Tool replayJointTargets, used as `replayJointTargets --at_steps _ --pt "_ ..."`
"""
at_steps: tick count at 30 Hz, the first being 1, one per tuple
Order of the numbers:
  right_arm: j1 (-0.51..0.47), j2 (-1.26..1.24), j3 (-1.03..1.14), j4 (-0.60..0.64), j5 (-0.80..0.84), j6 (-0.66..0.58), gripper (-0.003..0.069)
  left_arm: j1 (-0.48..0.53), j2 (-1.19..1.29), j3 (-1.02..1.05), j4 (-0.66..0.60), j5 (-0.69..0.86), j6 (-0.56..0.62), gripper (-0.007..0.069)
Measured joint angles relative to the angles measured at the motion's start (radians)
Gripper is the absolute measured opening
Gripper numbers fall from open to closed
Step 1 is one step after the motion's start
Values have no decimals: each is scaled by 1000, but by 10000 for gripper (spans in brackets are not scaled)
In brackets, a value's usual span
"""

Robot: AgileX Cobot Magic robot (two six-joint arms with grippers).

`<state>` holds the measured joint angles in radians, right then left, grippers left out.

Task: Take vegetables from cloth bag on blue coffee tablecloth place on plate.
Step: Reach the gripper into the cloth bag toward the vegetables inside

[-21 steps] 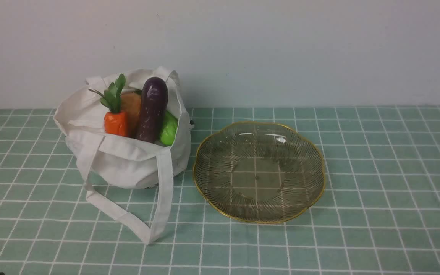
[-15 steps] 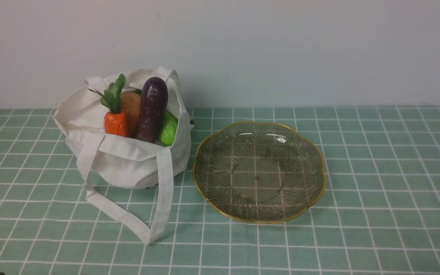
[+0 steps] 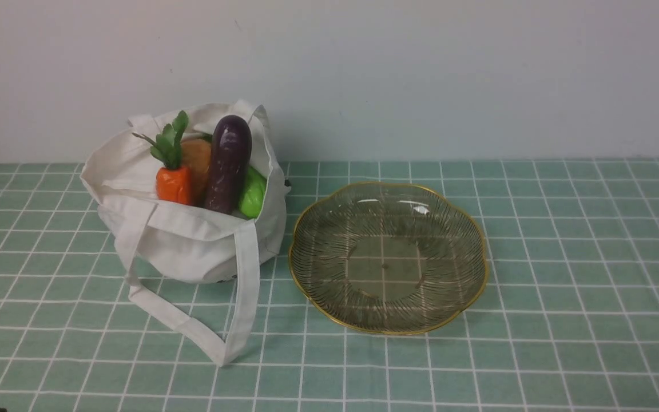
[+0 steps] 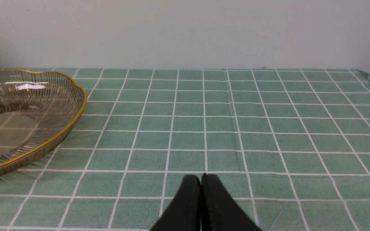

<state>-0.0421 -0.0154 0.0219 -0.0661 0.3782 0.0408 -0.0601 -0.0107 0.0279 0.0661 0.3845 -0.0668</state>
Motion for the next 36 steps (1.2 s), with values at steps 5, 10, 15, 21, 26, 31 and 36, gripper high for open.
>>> replayJointTargets --at_steps 5,10,15,21,26,31,36 --pt "0 0 0 0 0 0 -10 0 0 0 -1 -1 0 -8" --pt "0 0 0 0 0 0 -10 0 0 0 -159 -92 -60 -8" --pt "0 0 0 0 0 0 -10 0 0 0 -417 -317 -122 -8" --pt "0 0 0 0 0 0 -10 0 0 1 -604 -553 -137 -8" --pt "0 0 0 0 0 0 -10 0 0 -85 -553 -669 -182 -8" --pt "0 0 0 0 0 0 -10 0 156 -381 -281 -475 -176 -8" --pt "0 0 0 0 0 0 -10 0 554 -713 -176 64 -138 -8"
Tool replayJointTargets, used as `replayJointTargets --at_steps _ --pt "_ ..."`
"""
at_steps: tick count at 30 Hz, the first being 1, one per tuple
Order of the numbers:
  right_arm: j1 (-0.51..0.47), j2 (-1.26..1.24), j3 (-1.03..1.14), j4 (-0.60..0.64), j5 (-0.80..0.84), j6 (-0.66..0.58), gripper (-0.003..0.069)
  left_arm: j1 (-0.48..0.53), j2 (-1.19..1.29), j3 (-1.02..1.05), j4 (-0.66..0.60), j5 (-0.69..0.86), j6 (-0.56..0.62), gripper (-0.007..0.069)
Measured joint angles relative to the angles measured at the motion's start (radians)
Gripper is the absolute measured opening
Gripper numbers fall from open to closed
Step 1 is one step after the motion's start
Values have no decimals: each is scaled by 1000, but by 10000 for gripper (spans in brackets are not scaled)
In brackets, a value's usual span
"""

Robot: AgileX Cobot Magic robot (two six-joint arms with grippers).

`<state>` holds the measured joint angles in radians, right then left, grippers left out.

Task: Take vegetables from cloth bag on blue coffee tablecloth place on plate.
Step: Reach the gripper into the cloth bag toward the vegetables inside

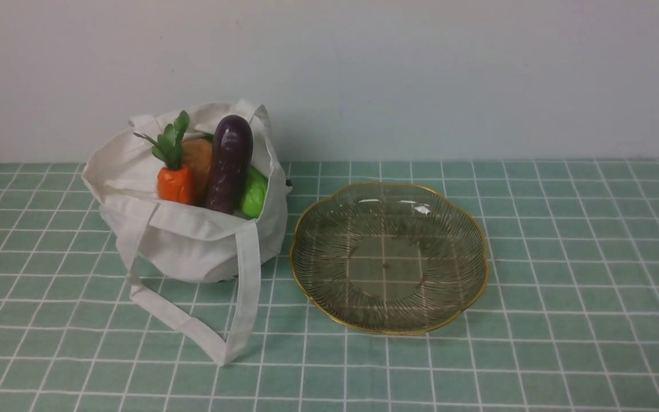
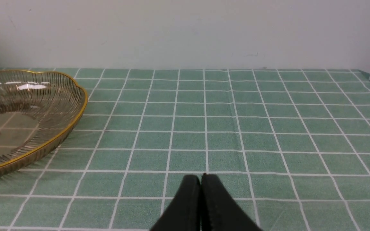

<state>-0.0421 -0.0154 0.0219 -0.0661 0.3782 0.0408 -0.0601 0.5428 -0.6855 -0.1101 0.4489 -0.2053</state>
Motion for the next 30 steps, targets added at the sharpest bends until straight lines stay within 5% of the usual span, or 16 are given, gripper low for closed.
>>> replayJointTargets --at_steps 3,14,25,30 --pt "0 0 0 0 0 0 -10 0 248 -147 10 264 100 -8" --pt "0 0 0 0 1 0 -10 -13 1003 -697 -139 560 389 -8" --pt "0 0 0 0 1 0 -10 -79 1146 -805 -113 494 414 8" --pt "0 0 0 0 1 0 -10 -82 1177 -805 -72 418 421 178"
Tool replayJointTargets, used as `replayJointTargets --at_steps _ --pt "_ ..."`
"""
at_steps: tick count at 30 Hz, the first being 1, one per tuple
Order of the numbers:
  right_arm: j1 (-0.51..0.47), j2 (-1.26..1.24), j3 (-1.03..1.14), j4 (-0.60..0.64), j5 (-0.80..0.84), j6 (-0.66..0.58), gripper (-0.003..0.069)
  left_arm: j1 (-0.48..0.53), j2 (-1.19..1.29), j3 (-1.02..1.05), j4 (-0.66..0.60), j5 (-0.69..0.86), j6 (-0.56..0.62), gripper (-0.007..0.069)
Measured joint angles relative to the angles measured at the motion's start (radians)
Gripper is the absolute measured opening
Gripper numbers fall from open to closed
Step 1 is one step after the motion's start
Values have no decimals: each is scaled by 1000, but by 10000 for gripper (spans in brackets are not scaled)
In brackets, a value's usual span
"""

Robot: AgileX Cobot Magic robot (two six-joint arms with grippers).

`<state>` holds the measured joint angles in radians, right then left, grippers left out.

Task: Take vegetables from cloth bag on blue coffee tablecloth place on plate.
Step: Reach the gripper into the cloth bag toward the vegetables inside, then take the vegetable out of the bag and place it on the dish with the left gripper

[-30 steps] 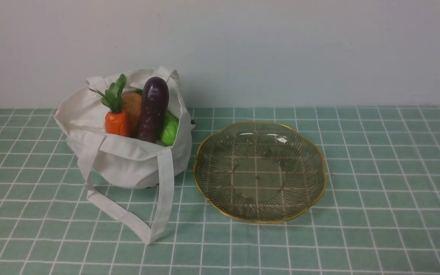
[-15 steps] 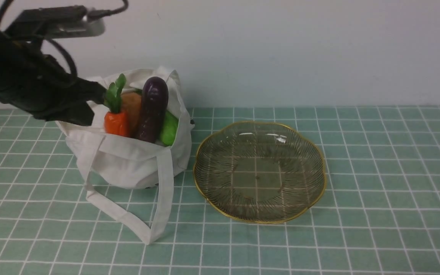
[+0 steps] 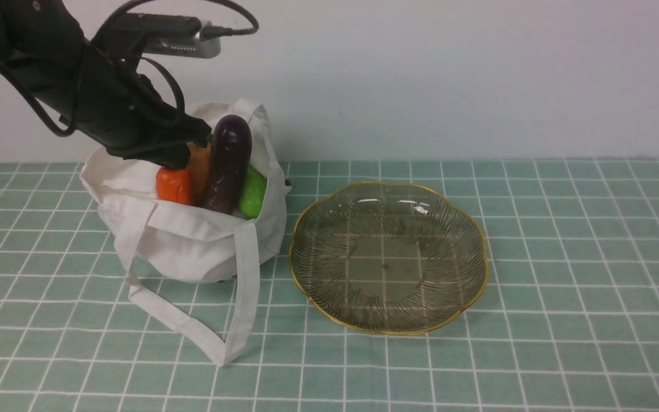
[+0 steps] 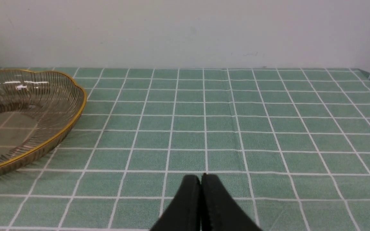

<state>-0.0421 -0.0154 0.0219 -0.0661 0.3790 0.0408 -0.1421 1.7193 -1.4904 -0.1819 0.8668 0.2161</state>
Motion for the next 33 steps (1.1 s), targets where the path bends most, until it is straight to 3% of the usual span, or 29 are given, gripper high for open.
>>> replayJointTargets --at_steps 8,11,14,16,21,33 --pt "0 0 0 0 0 0 -10 -1 64 0 43 -38 -1 552" --pt "0 0 0 0 0 0 -10 -1 101 0 56 -57 -2 594" --pt "0 0 0 0 0 0 -10 -1 113 0 63 -60 -2 589" --pt "0 0 0 0 0 0 -10 -1 120 0 68 -62 -2 546" --pt "0 0 0 0 0 0 -10 -1 99 0 68 -59 -2 305" --pt "0 0 0 0 0 0 -10 -1 -51 0 67 -37 -2 298"
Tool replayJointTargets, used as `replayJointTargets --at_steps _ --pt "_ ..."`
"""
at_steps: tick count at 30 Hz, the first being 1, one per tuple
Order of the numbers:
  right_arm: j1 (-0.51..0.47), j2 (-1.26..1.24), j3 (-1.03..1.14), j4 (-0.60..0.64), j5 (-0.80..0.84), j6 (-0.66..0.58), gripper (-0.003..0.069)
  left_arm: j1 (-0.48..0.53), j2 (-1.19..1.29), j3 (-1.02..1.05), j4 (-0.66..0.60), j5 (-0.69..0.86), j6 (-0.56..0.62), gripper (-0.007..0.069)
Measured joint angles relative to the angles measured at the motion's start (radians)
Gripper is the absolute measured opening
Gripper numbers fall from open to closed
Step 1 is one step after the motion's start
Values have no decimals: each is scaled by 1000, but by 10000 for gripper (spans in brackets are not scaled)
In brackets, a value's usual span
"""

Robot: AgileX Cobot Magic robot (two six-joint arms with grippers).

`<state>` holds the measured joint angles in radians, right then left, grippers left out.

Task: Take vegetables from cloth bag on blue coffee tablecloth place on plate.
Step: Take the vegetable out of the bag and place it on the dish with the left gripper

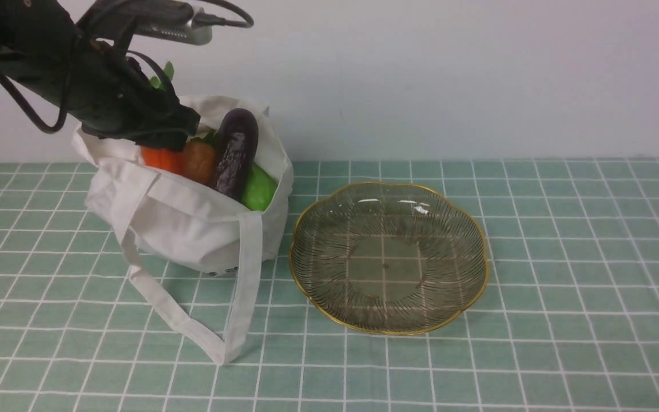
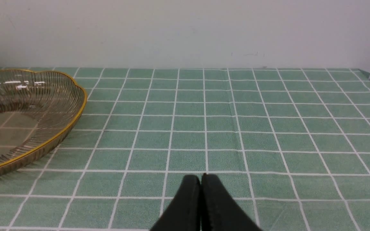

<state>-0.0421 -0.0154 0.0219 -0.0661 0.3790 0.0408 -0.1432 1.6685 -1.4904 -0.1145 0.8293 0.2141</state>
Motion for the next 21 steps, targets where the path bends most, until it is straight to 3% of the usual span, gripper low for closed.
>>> replayJointTargets --at_steps 10,15,21 --pt "0 0 0 0 0 0 -10 0 31 0 -1 -26 -1 298" --pt "0 0 0 0 0 0 -10 0 67 0 -80 -52 3 298" --pt "0 0 0 0 0 0 -10 0 91 0 -143 -54 33 405"
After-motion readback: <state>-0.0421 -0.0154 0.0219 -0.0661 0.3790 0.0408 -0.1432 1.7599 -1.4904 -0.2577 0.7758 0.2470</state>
